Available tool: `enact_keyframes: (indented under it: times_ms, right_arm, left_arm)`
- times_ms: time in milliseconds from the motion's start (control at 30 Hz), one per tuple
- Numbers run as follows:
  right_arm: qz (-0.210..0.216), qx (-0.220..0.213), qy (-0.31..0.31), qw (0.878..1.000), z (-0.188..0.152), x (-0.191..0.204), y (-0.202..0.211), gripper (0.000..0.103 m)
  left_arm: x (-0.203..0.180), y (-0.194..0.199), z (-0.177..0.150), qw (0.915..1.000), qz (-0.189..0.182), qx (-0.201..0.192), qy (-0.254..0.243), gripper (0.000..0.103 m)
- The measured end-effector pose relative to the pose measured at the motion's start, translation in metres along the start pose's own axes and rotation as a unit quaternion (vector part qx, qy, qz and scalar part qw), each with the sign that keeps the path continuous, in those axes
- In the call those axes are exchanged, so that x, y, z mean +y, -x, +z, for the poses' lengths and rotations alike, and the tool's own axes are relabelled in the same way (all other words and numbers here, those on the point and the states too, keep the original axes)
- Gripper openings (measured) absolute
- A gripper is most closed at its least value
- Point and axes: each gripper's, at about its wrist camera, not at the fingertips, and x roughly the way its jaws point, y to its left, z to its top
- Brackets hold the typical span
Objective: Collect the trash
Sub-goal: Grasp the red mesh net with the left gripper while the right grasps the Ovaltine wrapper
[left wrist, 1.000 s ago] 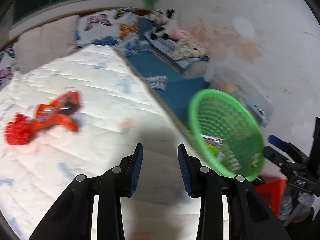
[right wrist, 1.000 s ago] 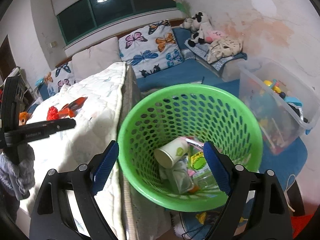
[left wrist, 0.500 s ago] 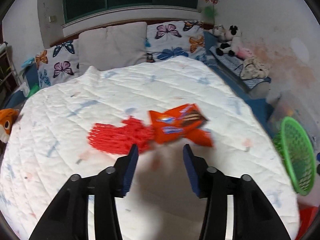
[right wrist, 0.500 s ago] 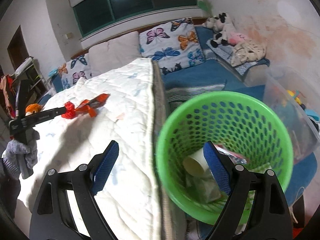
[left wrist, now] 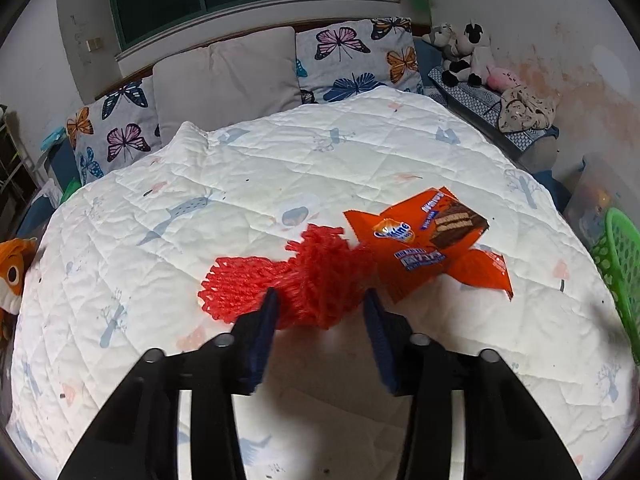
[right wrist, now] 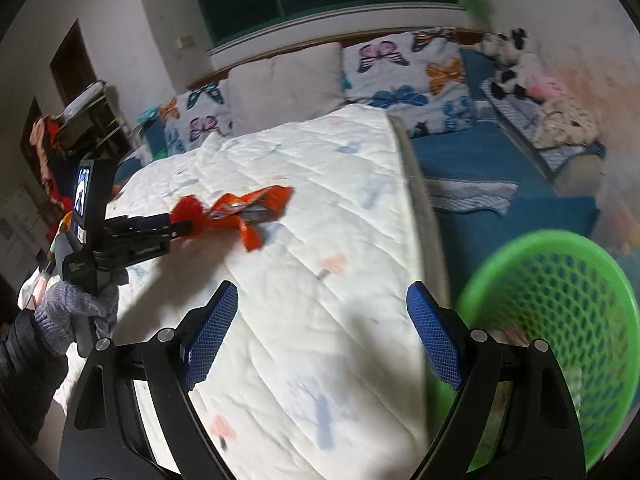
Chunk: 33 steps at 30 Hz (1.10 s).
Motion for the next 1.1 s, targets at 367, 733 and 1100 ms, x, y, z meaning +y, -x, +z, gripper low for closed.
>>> enact_keyframes:
  times_ms: [367,733,1100]
  right_arm:
    - [0.052,0.037,-0.019,0.998,0.038,0.027,-0.062,0.086]
    - [0.042,0.064,-0.041,0.996,0.059,0.031,-0.119,0.075]
    - [0.030,0.094,-0.045,0.994,0.064,0.040,-0.163,0.048]
  left_arm:
    - [0.013,0.005,0.003,0.9993,-0.033,-0.014,0.013,0.009]
    - [0.036,0.027,-0.005,0.9958,-0.068,-0.030,0.054,0.008]
    - [0.048,0.055,-0.012,0.9937,-0.077,-0.054,0.061,0.008]
